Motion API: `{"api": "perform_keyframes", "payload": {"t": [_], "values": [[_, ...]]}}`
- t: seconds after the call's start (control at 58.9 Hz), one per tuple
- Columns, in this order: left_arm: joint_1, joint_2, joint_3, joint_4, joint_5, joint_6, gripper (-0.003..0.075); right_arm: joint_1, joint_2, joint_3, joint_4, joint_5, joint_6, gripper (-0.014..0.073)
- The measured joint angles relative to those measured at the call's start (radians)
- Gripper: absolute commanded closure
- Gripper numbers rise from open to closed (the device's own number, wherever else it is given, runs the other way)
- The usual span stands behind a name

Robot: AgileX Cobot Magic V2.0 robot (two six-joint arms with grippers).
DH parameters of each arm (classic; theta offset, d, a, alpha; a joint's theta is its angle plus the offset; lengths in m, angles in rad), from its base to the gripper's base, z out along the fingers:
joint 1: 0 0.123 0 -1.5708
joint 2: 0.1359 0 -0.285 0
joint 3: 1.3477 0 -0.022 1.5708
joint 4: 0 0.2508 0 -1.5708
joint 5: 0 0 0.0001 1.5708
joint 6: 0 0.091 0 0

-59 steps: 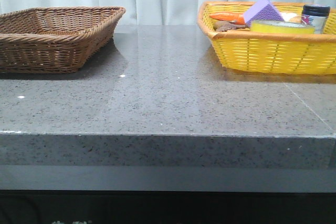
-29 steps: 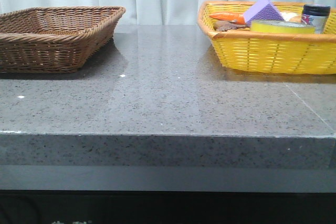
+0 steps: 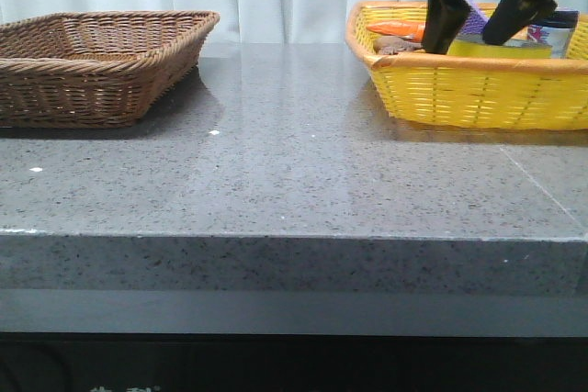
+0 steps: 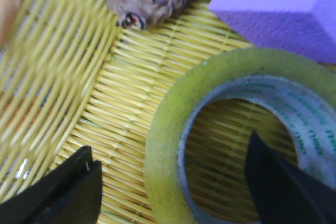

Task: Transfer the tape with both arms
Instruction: 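Lower the right gripper into the yellow basket and grasp the tape roll, then lift the tape roll and set it on the table between baskets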

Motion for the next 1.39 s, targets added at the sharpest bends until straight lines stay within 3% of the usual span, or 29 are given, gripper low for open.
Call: {"api": "perform_keyframes", "payload": {"t": [0.221,0.374,0.611,0.985,1.189,1.393], "values": [[0.000,0.000,0.000,0.000,0.000,0.000,0.0048,0.000,0.012,-0.002,0.000,0.000,-0.001,0.0501],[0.000,0.000,0.000,0.000,0.000,0.000,0.0048,0.000,0.012,-0.002,0.000,0.001,-0.001,0.0615],[0.000,0.000,0.000,0.000,-0.003,0.000,0.0048,0.000,-0.014,-0.002,0.000,0.011,-0.001,0.0617],[0.000,0.000,0.000,0.000,-0.003,0.000,0.0048,0.023,-0.267,0.010,-0.003,-0.001,-0.001,0.0617],[0.000,0.000,0.000,0.000,-0.003,0.000,0.0048,0.159,-0.395,0.093,-0.005,-0.031,-0.019,0.0617],[0.000,0.000,0.000,0.000,-0.003,0.000,0.0048,0.392,-0.450,0.165,0.001,-0.063,-0.047,0.0617]]}}
